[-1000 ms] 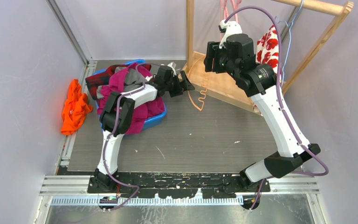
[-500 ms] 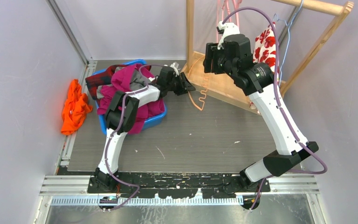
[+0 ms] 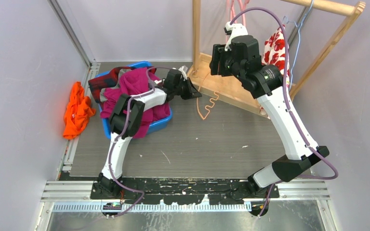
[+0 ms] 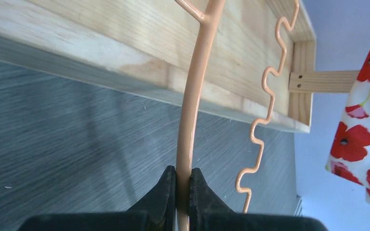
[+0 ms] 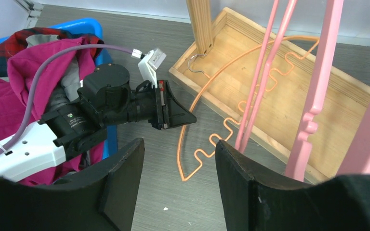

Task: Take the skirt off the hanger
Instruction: Pick up the hanger from the clothesline.

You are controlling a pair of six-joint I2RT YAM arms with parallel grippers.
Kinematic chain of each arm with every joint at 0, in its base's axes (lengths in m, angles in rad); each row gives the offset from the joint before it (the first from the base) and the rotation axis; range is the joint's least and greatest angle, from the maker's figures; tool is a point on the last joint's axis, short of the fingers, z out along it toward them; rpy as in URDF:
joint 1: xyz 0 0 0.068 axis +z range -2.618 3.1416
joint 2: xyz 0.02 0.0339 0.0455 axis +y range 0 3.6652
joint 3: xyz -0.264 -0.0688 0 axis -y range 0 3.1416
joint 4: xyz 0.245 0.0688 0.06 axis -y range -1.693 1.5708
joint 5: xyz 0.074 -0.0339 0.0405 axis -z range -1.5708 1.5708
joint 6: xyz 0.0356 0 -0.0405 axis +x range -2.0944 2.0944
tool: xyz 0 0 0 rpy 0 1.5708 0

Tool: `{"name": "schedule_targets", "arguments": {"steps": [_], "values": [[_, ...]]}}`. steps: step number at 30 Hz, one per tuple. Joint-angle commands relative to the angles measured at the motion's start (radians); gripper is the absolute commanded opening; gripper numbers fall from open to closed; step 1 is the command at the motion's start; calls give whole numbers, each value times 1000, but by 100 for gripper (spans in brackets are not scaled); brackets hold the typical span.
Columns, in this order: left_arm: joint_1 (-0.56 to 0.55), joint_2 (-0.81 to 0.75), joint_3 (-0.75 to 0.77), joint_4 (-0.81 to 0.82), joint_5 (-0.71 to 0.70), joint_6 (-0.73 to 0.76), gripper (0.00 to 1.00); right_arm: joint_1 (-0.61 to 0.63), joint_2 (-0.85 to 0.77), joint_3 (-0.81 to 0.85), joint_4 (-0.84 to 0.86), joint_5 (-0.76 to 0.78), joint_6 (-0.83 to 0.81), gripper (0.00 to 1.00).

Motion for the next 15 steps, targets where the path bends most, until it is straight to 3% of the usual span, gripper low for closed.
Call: {"name": "schedule_targets", "arguments": {"steps": [1,5,9,15], "values": [[-5,-57,107,-63,43,114,0,4,-30,2,33,-3,10,61],[-5,-102,253,-341,14,275,0,4,-43,-3,32,12,1,61],[-6,-182,375,-573,-111,481,0,4,-67,-19,43,36,-13,60],[-5,-226,573,-748,-331,688,0,4,-80,-38,56,45,-20,59]]}}
